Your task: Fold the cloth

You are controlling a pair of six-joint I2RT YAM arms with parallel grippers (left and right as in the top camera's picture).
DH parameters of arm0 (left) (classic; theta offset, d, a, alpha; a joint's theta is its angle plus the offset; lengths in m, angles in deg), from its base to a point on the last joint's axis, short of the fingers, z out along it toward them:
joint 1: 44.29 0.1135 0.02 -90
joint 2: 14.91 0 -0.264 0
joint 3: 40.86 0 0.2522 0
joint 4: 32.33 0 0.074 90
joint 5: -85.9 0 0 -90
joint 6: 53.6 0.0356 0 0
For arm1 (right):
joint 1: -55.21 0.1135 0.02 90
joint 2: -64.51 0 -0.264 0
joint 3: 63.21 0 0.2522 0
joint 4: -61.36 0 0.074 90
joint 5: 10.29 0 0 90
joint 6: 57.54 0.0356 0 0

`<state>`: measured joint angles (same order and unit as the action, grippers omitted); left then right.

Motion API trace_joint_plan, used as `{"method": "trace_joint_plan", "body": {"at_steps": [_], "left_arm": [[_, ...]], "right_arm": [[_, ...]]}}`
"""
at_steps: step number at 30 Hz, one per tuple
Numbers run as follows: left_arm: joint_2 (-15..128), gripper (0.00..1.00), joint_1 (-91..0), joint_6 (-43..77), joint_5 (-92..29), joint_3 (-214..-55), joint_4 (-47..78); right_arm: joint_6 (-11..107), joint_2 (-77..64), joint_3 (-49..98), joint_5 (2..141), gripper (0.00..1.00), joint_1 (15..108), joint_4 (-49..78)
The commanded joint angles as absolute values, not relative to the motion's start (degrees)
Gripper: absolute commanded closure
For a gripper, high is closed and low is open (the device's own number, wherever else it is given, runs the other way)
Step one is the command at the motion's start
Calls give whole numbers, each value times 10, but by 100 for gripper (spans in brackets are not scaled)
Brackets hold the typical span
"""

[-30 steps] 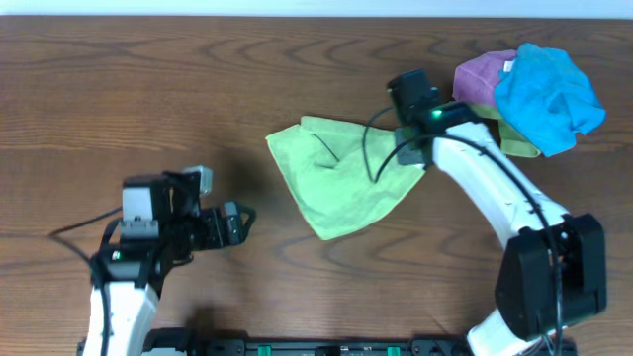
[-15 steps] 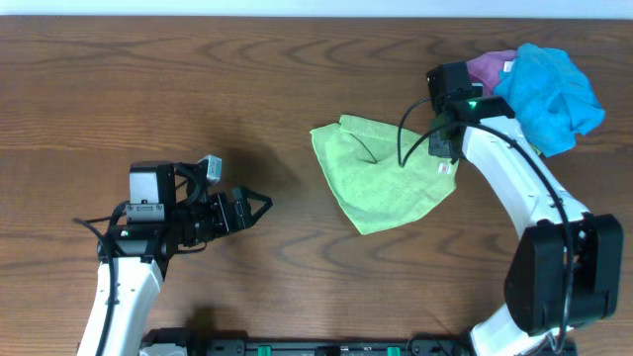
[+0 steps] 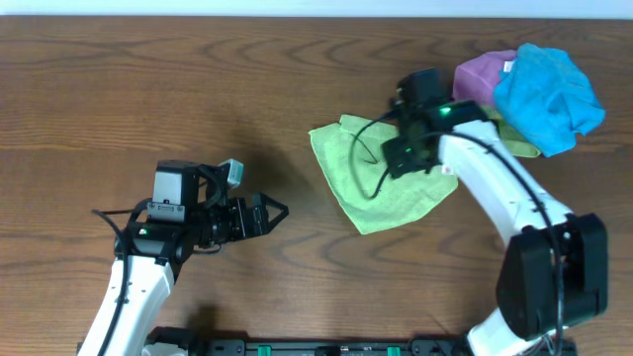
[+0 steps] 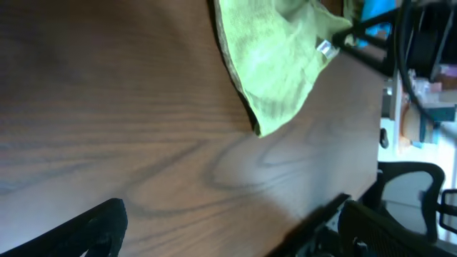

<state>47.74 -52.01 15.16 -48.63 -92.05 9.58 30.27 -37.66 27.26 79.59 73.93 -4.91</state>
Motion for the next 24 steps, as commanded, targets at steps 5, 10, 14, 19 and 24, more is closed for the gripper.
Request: {"method": "trace_joint_plan", "body": {"at_steps": [5, 10, 14, 19, 24], "left_arm": [[481, 5, -520, 149, -467, -935, 80], [472, 5, -491, 150, -468, -940, 91], [461, 5, -451, 154, -468, -950, 106], [456, 5, -397, 156, -481, -957, 116], [457, 5, -379, 156, -494, -957, 116]], "right_arm": [[234, -379, 271, 734, 31, 825, -38], [229, -405, 269, 737, 29, 857, -53], [212, -409, 266, 738, 27, 869, -78], [208, -414, 265, 740, 25, 875, -107], [208, -420, 251, 752, 25, 876, -111]]}}
